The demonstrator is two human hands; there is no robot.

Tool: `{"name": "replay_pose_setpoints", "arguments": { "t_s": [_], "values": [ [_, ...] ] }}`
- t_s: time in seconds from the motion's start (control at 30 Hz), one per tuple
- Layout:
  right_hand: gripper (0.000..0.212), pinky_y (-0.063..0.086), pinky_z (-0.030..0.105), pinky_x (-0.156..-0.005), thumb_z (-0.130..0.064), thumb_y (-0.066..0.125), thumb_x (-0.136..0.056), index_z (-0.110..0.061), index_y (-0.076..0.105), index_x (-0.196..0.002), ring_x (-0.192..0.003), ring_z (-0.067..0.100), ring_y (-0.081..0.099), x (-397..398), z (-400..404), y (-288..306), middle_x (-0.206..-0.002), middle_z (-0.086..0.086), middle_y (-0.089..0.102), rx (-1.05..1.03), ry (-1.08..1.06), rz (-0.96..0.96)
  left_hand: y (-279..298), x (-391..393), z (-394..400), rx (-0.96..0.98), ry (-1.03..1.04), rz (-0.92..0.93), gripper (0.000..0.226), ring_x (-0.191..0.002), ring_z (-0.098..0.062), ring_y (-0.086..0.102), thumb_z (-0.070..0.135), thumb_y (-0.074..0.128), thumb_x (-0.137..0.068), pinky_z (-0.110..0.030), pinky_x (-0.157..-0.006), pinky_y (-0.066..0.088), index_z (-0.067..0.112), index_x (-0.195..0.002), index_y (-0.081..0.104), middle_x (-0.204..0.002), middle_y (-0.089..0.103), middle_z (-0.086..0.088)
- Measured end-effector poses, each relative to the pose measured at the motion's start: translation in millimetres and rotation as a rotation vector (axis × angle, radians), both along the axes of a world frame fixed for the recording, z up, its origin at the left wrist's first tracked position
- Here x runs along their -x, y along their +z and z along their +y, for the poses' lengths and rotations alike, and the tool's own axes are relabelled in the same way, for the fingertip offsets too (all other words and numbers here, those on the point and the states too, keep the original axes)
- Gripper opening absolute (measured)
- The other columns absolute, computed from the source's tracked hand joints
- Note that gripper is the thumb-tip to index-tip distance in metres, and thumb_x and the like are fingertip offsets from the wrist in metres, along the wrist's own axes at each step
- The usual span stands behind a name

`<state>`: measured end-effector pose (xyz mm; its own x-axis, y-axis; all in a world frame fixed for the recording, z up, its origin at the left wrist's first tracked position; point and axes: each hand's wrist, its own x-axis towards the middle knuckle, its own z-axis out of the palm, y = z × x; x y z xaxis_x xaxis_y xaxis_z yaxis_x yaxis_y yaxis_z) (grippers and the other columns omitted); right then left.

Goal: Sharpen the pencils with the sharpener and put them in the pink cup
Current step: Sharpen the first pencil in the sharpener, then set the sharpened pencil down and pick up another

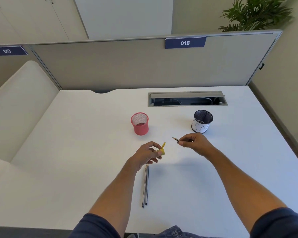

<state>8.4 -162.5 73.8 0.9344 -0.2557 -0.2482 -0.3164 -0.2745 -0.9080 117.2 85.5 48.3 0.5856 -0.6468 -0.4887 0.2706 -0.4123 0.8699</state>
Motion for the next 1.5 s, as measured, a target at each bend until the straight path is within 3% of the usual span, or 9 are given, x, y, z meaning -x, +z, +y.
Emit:
{"name": "replay_pose_setpoints", "arguments": {
  "t_s": [0.2,0.4,0.53,0.7,0.83,1.03,1.2,1.33,1.5],
  "values": [
    [0.004,0.047,0.019,-0.073,-0.023,0.081,-0.084,-0.023,0.082,-0.089,-0.072,0.003,0.065,-1,-12,-1,-0.078,0.004,0.075,0.017,-0.085,-0.029,-4,7,-1,0.01,-0.028,0.023,0.039,-0.072,-0.018,0.065,0.043,0.085,-0.078,-0.031,-0.073,0.045,0.029,-0.111,0.071,-0.089,0.077,-0.007],
    [0.004,0.051,0.014,-0.072,-0.028,0.079,-0.085,-0.026,0.079,-0.088,-0.073,0.002,0.07,-15,-40,16,-0.076,-0.008,0.077,0.113,-0.418,-0.198,-3,7,-1,0.021,-0.023,0.037,0.044,-0.073,-0.019,0.065,0.047,0.086,-0.073,-0.032,-0.074,0.044,0.03,-0.111,0.072,-0.092,0.078,-0.009],
    [0.006,0.055,0.024,-0.064,-0.028,0.074,-0.087,-0.024,0.07,-0.09,-0.067,0.006,0.072,-26,-71,39,-0.079,-0.007,0.078,0.113,-0.579,-0.314,-3,5,2,0.02,-0.013,0.033,0.041,-0.074,-0.02,0.065,0.045,0.084,-0.076,-0.033,-0.075,0.044,0.029,-0.112,0.072,-0.093,0.078,-0.01],
    [0.007,0.058,0.031,-0.065,-0.023,0.062,-0.093,-0.03,0.059,-0.09,-0.068,0.009,0.071,-32,-98,54,-0.086,-0.001,0.078,0.141,-0.695,-0.36,-2,3,5,0.014,-0.002,0.029,0.038,-0.074,-0.02,0.065,0.043,0.082,-0.078,-0.033,-0.074,0.043,0.029,-0.112,0.072,-0.093,0.078,-0.01],
    [0.004,0.059,0.029,-0.064,-0.025,0.059,-0.095,-0.022,0.061,-0.092,-0.063,0.008,0.069,-30,-105,50,-0.084,0.0,0.078,0.116,-0.746,-0.354,-1,1,7,0.026,0.004,0.034,0.044,-0.073,-0.02,0.065,0.046,0.083,-0.074,-0.031,-0.07,0.044,0.029,-0.113,0.072,-0.092,0.078,-0.009],
    [0.014,0.056,0.021,-0.056,-0.026,0.061,-0.097,-0.012,0.064,-0.094,-0.055,0.009,0.065,-27,-90,28,-0.076,-0.002,0.078,0.091,-0.675,-0.251,-2,-1,7,0.025,0.008,0.033,0.041,-0.072,-0.019,0.065,0.047,0.081,-0.074,-0.031,-0.071,0.046,0.032,-0.111,0.072,-0.092,0.078,-0.009],
    [0.02,0.056,0.029,-0.058,-0.021,0.07,-0.092,-0.002,0.071,-0.086,-0.049,0.012,0.064,-15,-71,-12,-0.07,0.008,0.077,0.13,-0.52,0.064,-2,-1,8,0.016,0.011,0.028,0.035,-0.072,-0.019,0.065,0.04,0.079,-0.082,-0.032,-0.072,0.045,0.029,-0.114,0.071,-0.092,0.078,-0.008],
    [0.025,0.048,0.02,-0.05,-0.023,0.075,-0.088,-0.005,0.071,-0.07,-0.042,0.01,0.062,10,-50,-42,-0.06,0.001,0.074,0.266,-0.336,0.333,-3,0,9,0.005,0.014,0.028,0.031,-0.071,-0.019,0.064,0.037,0.078,-0.086,-0.031,-0.07,0.044,0.028,-0.114,0.071,-0.09,0.078,-0.007],
    [0.027,0.053,0.021,-0.05,-0.02,0.079,-0.085,0.0,0.071,-0.069,-0.051,0.017,0.07,29,-17,-59,-0.062,0.007,0.074,0.204,-0.227,0.46,-6,-1,13,-0.001,0.025,0.036,0.038,-0.071,-0.019,0.064,0.041,0.078,-0.079,-0.031,-0.071,0.043,0.027,-0.114,0.071,-0.091,0.078,-0.008]
  ]
}}
